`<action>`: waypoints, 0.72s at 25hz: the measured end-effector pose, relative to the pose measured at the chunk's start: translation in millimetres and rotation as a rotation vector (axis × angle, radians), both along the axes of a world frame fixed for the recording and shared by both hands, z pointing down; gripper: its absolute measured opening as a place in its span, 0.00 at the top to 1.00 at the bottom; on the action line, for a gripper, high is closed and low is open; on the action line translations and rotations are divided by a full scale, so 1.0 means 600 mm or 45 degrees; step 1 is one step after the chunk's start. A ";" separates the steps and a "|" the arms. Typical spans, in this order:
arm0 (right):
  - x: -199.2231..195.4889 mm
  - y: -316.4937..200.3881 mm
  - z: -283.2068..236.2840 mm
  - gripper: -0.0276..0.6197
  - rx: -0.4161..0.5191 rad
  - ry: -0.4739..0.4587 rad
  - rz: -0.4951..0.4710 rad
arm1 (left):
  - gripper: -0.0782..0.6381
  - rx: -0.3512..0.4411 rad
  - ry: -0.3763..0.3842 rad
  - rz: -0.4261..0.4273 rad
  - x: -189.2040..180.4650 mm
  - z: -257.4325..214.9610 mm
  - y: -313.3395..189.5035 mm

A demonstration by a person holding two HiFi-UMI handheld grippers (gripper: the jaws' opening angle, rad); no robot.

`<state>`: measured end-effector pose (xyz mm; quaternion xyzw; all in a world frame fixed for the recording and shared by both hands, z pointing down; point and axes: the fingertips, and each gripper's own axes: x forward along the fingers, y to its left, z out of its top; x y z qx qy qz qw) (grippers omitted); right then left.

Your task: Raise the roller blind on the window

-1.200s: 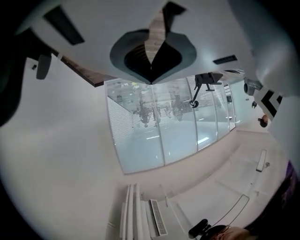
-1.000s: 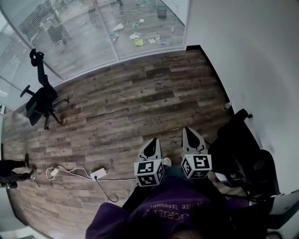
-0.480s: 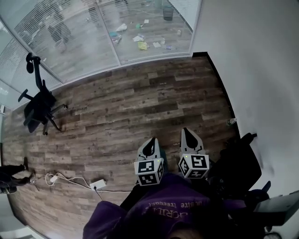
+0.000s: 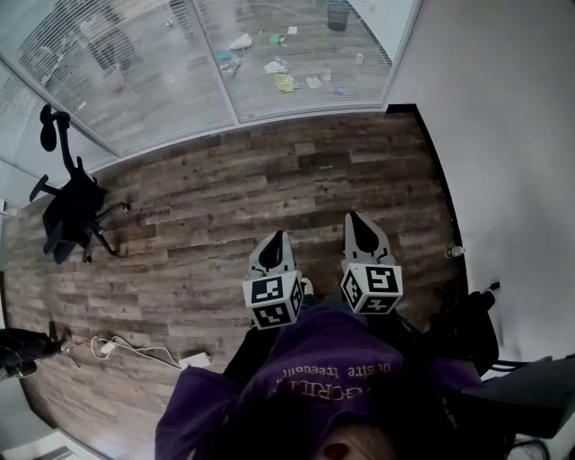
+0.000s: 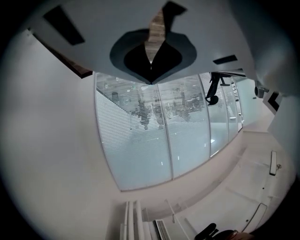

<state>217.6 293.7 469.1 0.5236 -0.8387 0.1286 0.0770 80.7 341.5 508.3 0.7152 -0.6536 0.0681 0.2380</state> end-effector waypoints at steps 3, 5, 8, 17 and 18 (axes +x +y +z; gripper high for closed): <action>-0.017 -0.045 0.010 0.96 -0.041 -0.013 0.011 | 0.89 -0.011 0.012 -0.016 -0.024 0.004 -0.049; -0.026 -0.070 0.018 0.96 -0.062 -0.005 0.005 | 0.89 -0.033 0.024 -0.027 -0.031 0.015 -0.068; -0.040 -0.110 0.029 0.96 -0.078 0.011 -0.012 | 0.89 -0.064 0.038 -0.047 -0.041 0.033 -0.098; -0.094 -0.327 0.048 0.96 -0.101 0.002 -0.091 | 0.89 -0.098 0.031 -0.144 -0.096 0.052 -0.289; -0.099 -0.359 0.045 0.96 -0.099 0.002 -0.102 | 0.89 -0.091 0.023 -0.150 -0.101 0.047 -0.321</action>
